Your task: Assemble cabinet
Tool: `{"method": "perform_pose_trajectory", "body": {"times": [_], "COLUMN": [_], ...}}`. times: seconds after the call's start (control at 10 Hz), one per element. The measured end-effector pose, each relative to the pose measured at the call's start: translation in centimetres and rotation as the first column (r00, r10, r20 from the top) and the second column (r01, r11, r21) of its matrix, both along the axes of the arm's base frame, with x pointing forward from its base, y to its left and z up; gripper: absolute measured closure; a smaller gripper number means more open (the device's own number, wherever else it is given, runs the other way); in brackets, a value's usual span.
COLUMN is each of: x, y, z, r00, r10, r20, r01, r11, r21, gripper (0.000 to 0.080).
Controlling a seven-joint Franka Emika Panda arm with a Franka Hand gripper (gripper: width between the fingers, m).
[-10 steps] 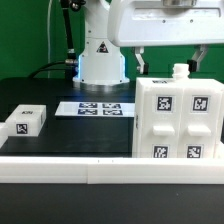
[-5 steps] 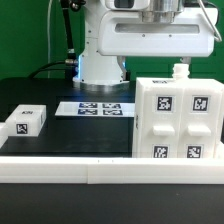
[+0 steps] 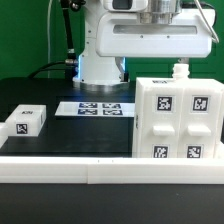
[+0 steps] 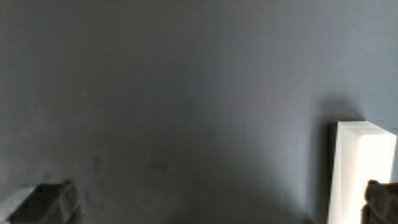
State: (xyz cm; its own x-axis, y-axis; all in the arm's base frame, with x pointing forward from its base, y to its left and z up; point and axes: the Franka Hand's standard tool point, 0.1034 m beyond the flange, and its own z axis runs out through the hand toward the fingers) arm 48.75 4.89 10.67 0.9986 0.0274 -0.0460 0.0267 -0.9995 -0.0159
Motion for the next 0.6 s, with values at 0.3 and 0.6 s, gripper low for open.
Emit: {"method": "perform_pose_trajectory", "body": {"times": [0.3, 0.6], "x": [-1.3, -2.9], "y": [-6.5, -12.6], "z": [-1.2, -3.1], "r00": [0.997, 0.997], "r10": [0.079, 0.075], "r20": [0.005, 0.007], "r01": [-0.079, -0.075], "r11": [0.997, 0.997], "r21": [-0.002, -0.023], "gripper": [0.0002, 0.0002]}}
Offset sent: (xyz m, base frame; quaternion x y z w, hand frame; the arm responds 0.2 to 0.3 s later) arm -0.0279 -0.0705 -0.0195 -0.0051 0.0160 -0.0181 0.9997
